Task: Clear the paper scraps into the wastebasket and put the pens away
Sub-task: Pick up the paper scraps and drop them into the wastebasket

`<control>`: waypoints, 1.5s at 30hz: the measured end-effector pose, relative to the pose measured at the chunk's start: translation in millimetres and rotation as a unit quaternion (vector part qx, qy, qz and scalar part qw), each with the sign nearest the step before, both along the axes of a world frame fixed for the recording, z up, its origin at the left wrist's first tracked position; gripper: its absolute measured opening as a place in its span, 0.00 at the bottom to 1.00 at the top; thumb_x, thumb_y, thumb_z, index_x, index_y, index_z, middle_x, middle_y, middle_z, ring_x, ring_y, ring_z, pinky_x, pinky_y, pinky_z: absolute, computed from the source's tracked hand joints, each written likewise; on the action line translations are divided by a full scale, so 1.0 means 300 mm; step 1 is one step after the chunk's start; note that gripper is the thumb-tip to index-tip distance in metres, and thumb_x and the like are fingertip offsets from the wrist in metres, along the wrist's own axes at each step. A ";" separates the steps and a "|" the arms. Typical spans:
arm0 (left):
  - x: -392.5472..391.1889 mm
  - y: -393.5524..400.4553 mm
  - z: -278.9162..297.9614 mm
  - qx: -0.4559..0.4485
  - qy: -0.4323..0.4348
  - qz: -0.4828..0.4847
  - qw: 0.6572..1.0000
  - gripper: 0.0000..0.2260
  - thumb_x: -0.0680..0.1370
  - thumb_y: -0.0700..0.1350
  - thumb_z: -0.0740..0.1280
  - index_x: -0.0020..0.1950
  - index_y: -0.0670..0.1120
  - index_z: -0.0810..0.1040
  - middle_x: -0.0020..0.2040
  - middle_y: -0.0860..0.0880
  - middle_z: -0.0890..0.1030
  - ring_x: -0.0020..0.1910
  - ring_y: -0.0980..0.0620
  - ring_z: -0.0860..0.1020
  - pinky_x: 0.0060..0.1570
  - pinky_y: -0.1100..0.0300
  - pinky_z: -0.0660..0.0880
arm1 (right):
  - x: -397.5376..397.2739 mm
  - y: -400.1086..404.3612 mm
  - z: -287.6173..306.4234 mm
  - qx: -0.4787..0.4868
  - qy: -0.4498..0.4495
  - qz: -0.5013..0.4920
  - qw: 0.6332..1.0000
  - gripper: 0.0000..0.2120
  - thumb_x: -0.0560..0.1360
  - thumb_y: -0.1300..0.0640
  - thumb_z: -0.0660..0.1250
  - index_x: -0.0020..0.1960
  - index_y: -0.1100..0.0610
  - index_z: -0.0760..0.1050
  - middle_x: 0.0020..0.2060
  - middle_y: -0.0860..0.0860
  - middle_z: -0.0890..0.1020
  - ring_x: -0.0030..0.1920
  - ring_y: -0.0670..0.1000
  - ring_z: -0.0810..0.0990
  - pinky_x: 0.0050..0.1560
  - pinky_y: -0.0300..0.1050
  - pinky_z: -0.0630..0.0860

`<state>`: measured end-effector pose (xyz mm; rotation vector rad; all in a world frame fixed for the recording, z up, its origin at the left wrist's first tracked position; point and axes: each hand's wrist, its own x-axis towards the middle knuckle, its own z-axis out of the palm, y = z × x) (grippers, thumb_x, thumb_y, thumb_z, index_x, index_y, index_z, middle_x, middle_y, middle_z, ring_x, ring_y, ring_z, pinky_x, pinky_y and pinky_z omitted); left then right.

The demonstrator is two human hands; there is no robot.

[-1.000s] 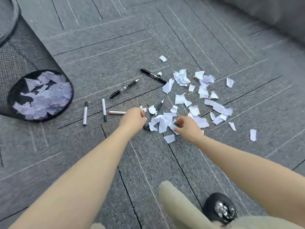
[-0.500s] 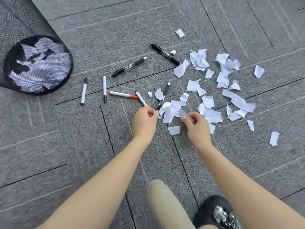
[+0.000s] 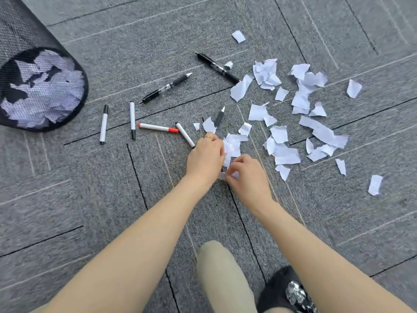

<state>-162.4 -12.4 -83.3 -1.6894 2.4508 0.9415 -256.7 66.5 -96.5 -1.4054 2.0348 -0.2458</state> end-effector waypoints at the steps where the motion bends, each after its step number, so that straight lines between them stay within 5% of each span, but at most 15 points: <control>1: -0.004 0.003 -0.006 -0.013 -0.013 -0.006 1.000 0.05 0.78 0.43 0.63 0.48 0.42 0.75 0.55 0.46 0.73 0.52 0.46 0.74 0.46 0.50 0.75 | 0.004 0.001 0.002 -0.009 0.013 0.006 1.000 0.05 0.73 0.56 0.68 0.46 0.57 0.80 0.50 0.52 0.77 0.51 0.55 0.74 0.51 0.50 0.71; 6: -0.026 0.015 -0.019 -0.028 -0.031 0.028 0.999 0.09 0.77 0.37 0.62 0.56 0.42 0.66 0.51 0.41 0.76 0.51 0.39 0.73 0.42 0.48 0.70 | 0.025 0.012 0.006 -0.013 0.000 -0.049 0.999 0.08 0.73 0.57 0.67 0.50 0.55 0.69 0.44 0.52 0.79 0.45 0.56 0.76 0.42 0.51 0.73; 9: -0.024 0.010 -0.014 -0.007 -0.007 0.063 0.998 0.11 0.76 0.34 0.59 0.57 0.43 0.66 0.47 0.41 0.77 0.46 0.39 0.75 0.41 0.49 0.71 | 0.012 0.004 0.003 0.020 0.027 -0.045 0.998 0.06 0.73 0.53 0.66 0.49 0.54 0.72 0.45 0.51 0.80 0.47 0.56 0.77 0.46 0.51 0.74; 14: -0.008 -0.040 0.015 0.103 0.069 0.150 0.981 0.07 0.75 0.34 0.63 0.45 0.46 0.75 0.43 0.48 0.78 0.43 0.45 0.77 0.40 0.58 0.72 | -0.051 0.018 0.035 0.060 0.016 -0.022 0.998 0.08 0.75 0.49 0.66 0.41 0.53 0.75 0.41 0.49 0.79 0.44 0.53 0.77 0.47 0.49 0.74; 20: 0.002 -0.062 0.033 0.177 0.083 0.139 0.971 0.08 0.74 0.36 0.66 0.40 0.49 0.78 0.42 0.45 0.82 0.44 0.44 0.82 0.47 0.52 0.79 | -0.139 0.045 0.074 0.028 -0.204 -0.230 0.951 0.05 0.75 0.55 0.67 0.47 0.55 0.73 0.42 0.48 0.80 0.42 0.48 0.79 0.45 0.41 0.76; 24: -0.012 -0.017 0.023 0.183 0.061 0.112 0.975 0.08 0.75 0.36 0.63 0.46 0.45 0.81 0.40 0.48 0.80 0.36 0.48 0.78 0.37 0.59 0.74 | -0.171 -0.062 0.092 -0.013 -0.297 -0.317 0.901 0.09 0.75 0.59 0.67 0.54 0.55 0.72 0.45 0.50 0.82 0.43 0.48 0.80 0.43 0.40 0.74; 26: -0.021 0.008 0.023 0.181 0.033 0.099 0.978 0.12 0.76 0.36 0.61 0.51 0.46 0.82 0.47 0.46 0.81 0.39 0.49 0.76 0.38 0.61 0.70 | -0.167 -0.134 0.078 -0.033 -0.281 -0.278 0.918 0.08 0.73 0.60 0.69 0.52 0.56 0.74 0.42 0.50 0.81 0.41 0.49 0.78 0.41 0.38 0.73; 30: -0.034 0.026 0.031 0.064 0.017 0.120 0.991 0.15 0.76 0.35 0.56 0.53 0.45 0.80 0.58 0.44 0.77 0.57 0.43 0.74 0.57 0.51 0.72 | -0.157 -0.229 0.022 -0.005 -0.180 -0.133 0.975 0.04 0.71 0.61 0.68 0.46 0.57 0.79 0.39 0.50 0.79 0.41 0.49 0.76 0.46 0.45 0.74; 34: -0.033 0.025 0.021 0.028 0.017 0.149 0.988 0.10 0.77 0.41 0.60 0.58 0.42 0.72 0.61 0.43 0.71 0.61 0.42 0.69 0.58 0.49 0.67 | -0.137 -0.222 -0.019 -0.008 -0.032 -0.049 0.998 0.09 0.70 0.62 0.65 0.48 0.55 0.81 0.52 0.55 0.77 0.54 0.57 0.74 0.53 0.47 0.71; 39: -0.037 0.085 -0.020 0.005 -0.059 0.081 0.995 0.21 0.77 0.49 0.65 0.66 0.43 0.65 0.65 0.44 0.68 0.64 0.43 0.68 0.58 0.50 0.69 | -0.114 -0.211 -0.033 -0.056 0.029 -0.001 0.998 0.13 0.70 0.65 0.63 0.53 0.56 0.75 0.56 0.55 0.75 0.56 0.59 0.72 0.57 0.50 0.68; 45: -0.056 0.115 -0.011 0.097 0.143 0.287 0.942 0.17 0.82 0.49 0.51 0.67 0.44 0.69 0.65 0.44 0.71 0.64 0.44 0.69 0.61 0.53 0.65 | -0.119 -0.225 -0.023 -0.009 0.002 -0.019 1.000 0.14 0.70 0.64 0.62 0.54 0.56 0.73 0.51 0.56 0.79 0.52 0.59 0.77 0.53 0.54 0.74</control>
